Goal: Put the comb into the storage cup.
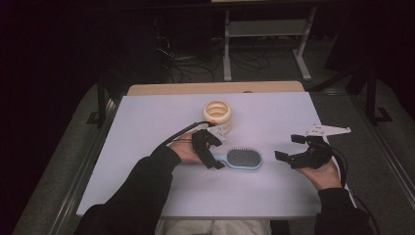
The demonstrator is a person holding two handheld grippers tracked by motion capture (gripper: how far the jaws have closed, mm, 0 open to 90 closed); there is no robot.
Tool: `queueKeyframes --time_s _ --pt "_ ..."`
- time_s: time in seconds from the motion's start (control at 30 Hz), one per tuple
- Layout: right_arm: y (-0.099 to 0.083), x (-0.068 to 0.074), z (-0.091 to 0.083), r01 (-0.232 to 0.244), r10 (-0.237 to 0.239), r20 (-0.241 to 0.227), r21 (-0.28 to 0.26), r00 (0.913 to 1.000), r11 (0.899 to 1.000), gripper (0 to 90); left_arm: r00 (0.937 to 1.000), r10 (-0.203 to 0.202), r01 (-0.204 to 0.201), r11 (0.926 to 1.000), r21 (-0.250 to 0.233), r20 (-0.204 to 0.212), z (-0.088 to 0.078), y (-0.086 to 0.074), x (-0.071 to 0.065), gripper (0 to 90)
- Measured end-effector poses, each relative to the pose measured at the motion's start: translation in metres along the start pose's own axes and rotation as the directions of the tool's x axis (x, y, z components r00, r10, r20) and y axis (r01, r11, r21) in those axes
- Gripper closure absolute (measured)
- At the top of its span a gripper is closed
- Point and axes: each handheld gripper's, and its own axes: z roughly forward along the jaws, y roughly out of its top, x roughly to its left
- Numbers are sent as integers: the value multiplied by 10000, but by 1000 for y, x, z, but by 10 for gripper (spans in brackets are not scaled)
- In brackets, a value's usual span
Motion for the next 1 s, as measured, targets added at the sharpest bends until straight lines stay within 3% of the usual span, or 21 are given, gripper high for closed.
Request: queueKeyframes --time_s 0.4,0.8,1.0 --pt "0 0 0 33 -33 36 -5 10000 10000 0 10000 35 -35 9983 586 -2 10 -2 4 239" --pt "0 0 0 48 -48 71 4 10000 10000 0 10000 75 -78 9972 745 36 12 -5 7 402" --pt "0 0 0 40 -40 85 4 10000 10000 0 9996 295 -290 9956 891 -34 15 -4 7 447"
